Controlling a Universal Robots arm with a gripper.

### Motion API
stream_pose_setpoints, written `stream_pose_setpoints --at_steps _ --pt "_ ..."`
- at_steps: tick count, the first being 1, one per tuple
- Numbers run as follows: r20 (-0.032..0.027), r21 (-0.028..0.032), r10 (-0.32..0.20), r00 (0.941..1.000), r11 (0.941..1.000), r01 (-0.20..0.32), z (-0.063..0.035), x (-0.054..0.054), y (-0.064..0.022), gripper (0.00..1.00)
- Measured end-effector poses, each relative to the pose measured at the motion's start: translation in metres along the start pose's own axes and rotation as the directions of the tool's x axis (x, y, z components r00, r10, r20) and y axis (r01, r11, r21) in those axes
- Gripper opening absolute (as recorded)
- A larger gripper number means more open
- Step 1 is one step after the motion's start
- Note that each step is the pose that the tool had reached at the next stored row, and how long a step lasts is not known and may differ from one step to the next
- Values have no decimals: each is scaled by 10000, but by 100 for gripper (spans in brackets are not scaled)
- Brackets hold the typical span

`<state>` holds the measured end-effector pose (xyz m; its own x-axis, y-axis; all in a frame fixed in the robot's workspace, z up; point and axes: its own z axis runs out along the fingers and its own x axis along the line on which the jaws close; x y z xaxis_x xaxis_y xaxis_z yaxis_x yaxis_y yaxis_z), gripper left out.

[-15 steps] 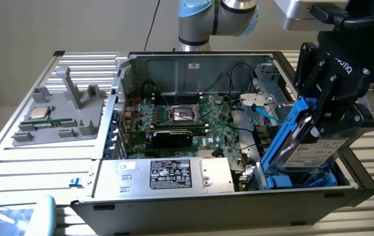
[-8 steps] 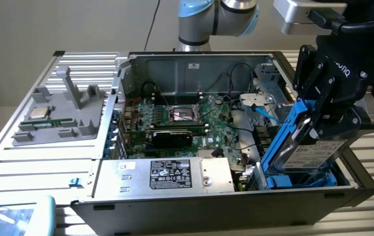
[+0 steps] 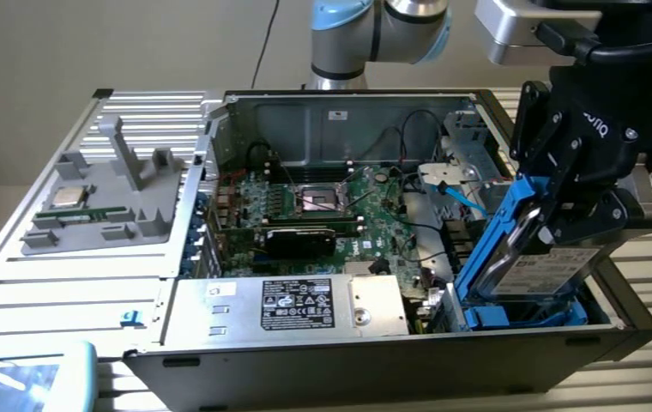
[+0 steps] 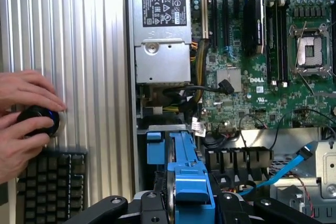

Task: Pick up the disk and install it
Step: 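Insert the disk into the insertion slot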

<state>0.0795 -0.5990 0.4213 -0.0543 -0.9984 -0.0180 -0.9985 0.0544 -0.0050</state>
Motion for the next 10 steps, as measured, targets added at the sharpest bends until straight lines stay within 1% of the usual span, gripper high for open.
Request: stream_pose_setpoints --at_steps 3,10 --pt "0 13 0 10000 10000 0 7 0 0 37" --pt "1 13 -2 10000 10000 2 17 0 0 37"
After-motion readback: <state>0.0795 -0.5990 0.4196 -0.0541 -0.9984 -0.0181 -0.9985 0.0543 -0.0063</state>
